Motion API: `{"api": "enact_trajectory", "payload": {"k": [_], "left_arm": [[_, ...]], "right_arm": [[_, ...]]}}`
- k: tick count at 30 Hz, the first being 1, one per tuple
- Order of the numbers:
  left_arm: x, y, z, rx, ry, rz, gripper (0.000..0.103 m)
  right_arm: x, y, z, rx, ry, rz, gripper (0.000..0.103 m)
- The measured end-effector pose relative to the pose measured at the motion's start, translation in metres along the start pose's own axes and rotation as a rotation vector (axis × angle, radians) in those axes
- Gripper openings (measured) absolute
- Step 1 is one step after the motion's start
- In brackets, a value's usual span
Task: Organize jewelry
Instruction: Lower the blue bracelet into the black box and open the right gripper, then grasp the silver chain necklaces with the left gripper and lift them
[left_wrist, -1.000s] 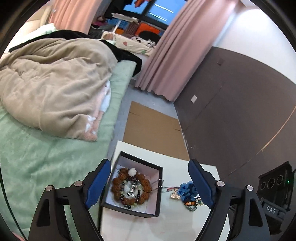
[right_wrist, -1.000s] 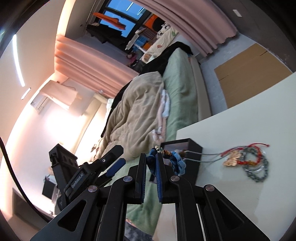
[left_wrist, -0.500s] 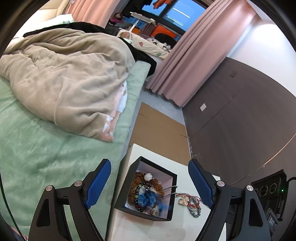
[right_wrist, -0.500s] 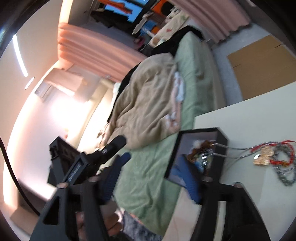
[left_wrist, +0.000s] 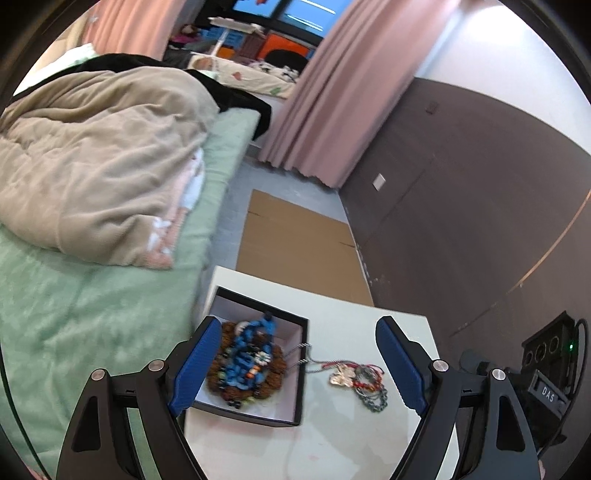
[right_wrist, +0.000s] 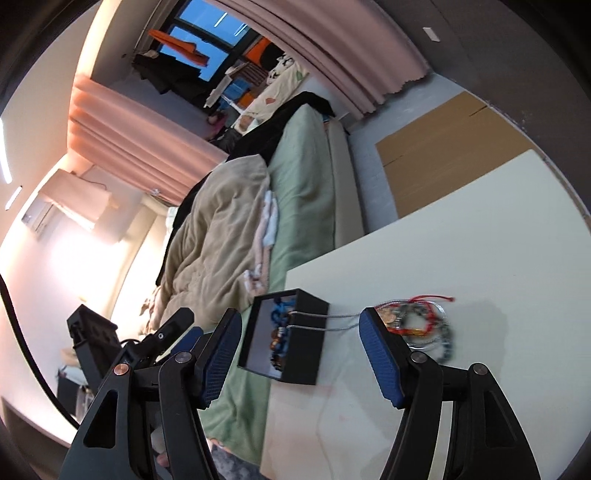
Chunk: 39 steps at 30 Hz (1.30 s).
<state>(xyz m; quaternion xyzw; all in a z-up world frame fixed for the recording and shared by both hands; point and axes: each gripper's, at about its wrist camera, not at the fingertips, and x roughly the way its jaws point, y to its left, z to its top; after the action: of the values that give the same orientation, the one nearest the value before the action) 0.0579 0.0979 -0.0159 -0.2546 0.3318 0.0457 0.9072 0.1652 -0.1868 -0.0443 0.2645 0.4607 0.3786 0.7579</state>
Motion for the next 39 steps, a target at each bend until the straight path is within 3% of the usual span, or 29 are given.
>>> {"api": "enact_trajectory", "payload": {"k": [11,15,21,24,32,36,39], "left_arm": [[0.034,-0.044,-0.015,0.131,0.071,0.008,0.082],[0.054,-0.056,-0.017,0.167,0.143,0.034,0.071],[0.08,-0.079,-0.024,0.216,0.224,0.043,0.065],[0.096,-0.09,-0.028,0.244,0.283,0.062,0.057],[0.127,-0.116,-0.035,0.301,0.36,0.1,0.055],[0.146,-0.121,-0.042,0.314,0.4,0.128,0.046],[0.159,-0.122,-0.047,0.334,0.426,0.156,0.046]], "right_arm": [[-0.019,-0.028,0.008,0.053,0.004,-0.055,0.067],[-0.022,-0.039,0.014,0.073,0.011,-0.078,0.067],[-0.026,-0.062,0.021,0.144,0.033,-0.072,0.067],[-0.033,-0.068,0.024,0.155,0.03,-0.077,0.067],[-0.052,-0.096,0.033,0.238,-0.001,-0.08,0.067],[-0.057,-0.105,0.036,0.274,-0.017,-0.066,0.067],[-0.061,-0.108,0.038,0.286,-0.023,-0.052,0.067]]}}
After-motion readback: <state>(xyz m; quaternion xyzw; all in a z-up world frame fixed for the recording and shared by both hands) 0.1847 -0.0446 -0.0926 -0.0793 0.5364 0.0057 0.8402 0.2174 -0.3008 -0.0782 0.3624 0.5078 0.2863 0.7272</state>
